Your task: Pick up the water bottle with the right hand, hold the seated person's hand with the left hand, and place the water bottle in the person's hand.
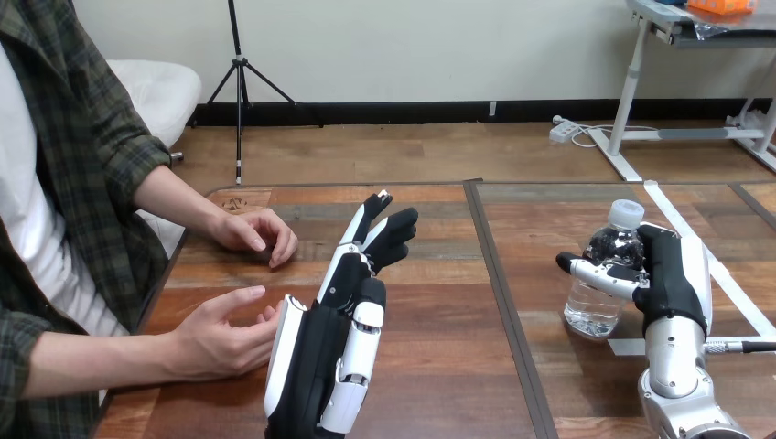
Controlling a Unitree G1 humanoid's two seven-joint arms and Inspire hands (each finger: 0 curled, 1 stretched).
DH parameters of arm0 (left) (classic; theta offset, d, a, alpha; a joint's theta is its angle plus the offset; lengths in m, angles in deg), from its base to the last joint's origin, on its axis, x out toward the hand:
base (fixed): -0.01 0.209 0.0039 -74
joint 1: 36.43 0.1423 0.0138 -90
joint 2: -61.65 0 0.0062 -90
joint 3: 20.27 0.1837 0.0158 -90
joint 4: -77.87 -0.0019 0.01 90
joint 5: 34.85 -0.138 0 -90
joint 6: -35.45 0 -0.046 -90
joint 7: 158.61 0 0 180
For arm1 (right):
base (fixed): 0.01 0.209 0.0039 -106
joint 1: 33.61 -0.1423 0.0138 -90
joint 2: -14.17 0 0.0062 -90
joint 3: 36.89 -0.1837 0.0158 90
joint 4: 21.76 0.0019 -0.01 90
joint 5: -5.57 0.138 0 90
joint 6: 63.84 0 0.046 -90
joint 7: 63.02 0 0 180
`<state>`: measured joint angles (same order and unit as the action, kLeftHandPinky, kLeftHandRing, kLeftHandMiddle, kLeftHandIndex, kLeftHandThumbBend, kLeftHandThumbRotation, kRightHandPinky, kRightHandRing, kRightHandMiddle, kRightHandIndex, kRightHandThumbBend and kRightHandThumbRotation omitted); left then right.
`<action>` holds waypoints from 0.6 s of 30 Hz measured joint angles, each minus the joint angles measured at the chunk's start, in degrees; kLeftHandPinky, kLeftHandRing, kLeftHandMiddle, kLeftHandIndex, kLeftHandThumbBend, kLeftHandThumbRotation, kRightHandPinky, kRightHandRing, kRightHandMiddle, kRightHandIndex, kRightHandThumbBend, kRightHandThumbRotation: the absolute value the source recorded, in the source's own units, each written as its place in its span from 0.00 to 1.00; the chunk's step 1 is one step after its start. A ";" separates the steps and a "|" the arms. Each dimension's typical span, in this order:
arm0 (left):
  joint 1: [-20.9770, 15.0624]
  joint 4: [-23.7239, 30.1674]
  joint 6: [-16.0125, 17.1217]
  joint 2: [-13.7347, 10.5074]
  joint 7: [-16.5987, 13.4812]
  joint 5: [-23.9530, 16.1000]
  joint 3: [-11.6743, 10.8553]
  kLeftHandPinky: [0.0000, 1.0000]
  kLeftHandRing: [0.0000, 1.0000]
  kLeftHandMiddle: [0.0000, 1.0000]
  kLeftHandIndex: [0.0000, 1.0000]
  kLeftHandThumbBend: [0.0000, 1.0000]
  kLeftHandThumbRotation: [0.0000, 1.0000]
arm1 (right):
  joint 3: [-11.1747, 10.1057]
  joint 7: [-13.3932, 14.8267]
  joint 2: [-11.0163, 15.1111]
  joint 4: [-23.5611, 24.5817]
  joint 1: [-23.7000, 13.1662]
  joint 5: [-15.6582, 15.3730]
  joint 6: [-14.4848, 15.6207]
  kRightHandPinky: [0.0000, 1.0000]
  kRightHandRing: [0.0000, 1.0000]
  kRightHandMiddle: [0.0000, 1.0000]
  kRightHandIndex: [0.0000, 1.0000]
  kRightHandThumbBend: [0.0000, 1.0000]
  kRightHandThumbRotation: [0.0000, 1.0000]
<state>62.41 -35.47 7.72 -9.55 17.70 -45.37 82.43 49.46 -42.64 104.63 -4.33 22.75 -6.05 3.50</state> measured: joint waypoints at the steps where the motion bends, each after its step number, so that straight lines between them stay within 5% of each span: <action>1: 0.01 0.00 0.00 0.00 0.01 0.06 0.02 0.80 0.85 0.86 0.93 0.00 1.00 | 0.11 0.00 0.04 0.00 0.00 -0.07 0.00 0.50 0.50 0.52 0.52 0.73 0.00; 18: 0.02 0.00 0.00 0.03 0.52 2.23 0.36 0.75 0.83 0.85 0.91 0.00 1.00 | 1.41 -0.09 1.08 0.00 -0.03 -1.14 -0.35 0.47 0.47 0.50 0.49 0.74 0.00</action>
<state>62.43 -35.48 7.72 -9.52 18.22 -43.14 82.79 50.87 -42.73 105.71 -4.33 22.72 -7.19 3.15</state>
